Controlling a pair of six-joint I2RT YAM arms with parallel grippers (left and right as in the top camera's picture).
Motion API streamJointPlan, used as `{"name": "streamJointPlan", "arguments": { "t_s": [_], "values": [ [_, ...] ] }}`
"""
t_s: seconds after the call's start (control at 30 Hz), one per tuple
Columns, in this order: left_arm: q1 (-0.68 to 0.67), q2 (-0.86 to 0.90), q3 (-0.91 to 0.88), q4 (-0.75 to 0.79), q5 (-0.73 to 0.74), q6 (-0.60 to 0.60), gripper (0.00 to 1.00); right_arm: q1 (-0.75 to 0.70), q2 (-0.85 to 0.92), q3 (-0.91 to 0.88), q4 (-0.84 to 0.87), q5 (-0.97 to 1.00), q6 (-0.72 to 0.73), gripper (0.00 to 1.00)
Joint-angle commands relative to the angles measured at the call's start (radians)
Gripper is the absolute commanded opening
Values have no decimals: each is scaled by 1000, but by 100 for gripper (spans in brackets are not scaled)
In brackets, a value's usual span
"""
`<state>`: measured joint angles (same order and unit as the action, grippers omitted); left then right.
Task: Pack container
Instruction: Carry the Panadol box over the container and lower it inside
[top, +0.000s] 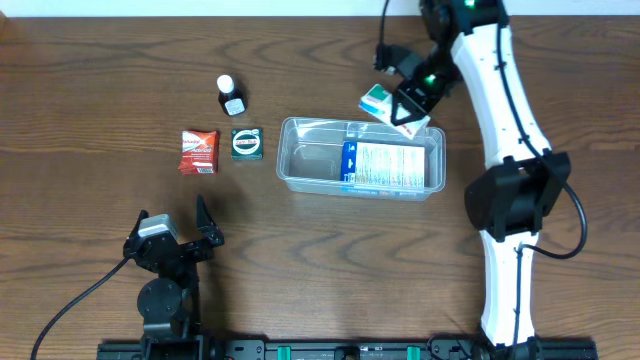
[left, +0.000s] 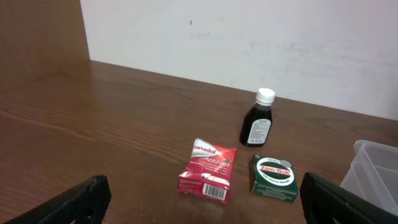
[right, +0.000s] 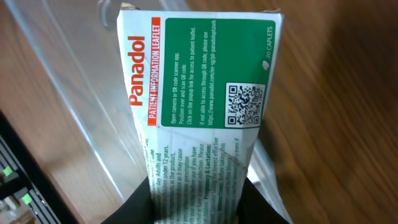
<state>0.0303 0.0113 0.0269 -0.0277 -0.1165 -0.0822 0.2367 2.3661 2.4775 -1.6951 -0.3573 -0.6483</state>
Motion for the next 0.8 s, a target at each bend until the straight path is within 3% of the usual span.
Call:
{"name": "streamJointPlan", "arguments": {
  "t_s": [0.0,0.53,0.63,0.77],
  "values": [
    [4,-1,-23,-34,-23,-5,98,32,-5,16,-4,-25,-22,19],
    [4,-1,-23,-34,-23,-6,98,53,-5,-278,-4,-25,-103,19],
    [4,-1,-23,-34,-23,-5,98,53,-5,-294,-4,-25,-138,23],
    [4,-1,-23,-34,-23,-5,98,51,-5,-293,-4,0,-153,39]
  ]
}}
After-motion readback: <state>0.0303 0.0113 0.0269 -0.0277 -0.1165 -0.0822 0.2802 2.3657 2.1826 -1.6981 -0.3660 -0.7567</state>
